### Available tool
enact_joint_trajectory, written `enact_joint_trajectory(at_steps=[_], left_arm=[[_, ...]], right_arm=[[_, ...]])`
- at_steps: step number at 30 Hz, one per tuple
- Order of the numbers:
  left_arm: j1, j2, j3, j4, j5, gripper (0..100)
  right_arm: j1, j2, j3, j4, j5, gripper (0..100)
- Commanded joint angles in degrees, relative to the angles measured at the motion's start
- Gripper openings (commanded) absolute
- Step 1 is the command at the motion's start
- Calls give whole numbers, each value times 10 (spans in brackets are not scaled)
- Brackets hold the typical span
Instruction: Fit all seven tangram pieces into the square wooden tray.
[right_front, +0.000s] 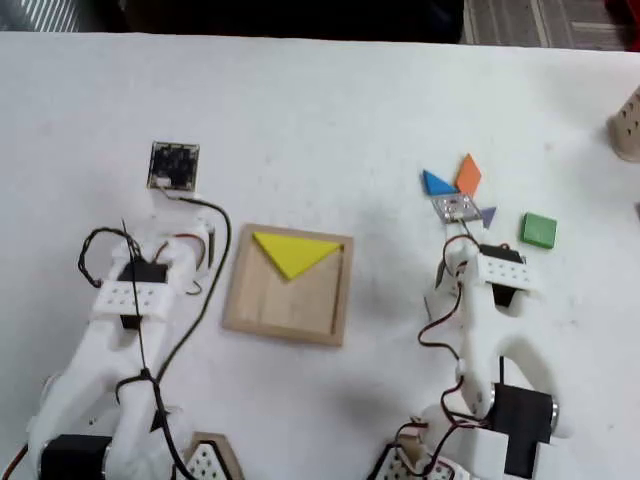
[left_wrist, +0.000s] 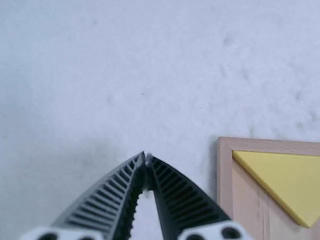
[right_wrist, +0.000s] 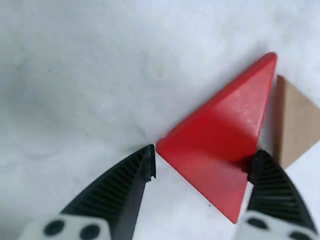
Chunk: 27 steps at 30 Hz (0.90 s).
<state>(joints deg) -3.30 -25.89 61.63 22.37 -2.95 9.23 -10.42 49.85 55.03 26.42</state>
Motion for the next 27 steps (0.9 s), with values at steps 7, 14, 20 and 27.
enact_joint_trajectory(at_steps=[7,14,20,27], left_arm=[[7,-17,-4,-10,-4,20],[7,-17,-4,-10,-4,20],[7,-17,-4,-11,-4,20],[7,-17,-4,-11,-4,20]], right_arm=[[-8,-2,-21,3,7,197],[-16,-10,-47,36,-36,329],[-78,-53,-105,112,-166,213],[-102,41,-77,2,-238,220]])
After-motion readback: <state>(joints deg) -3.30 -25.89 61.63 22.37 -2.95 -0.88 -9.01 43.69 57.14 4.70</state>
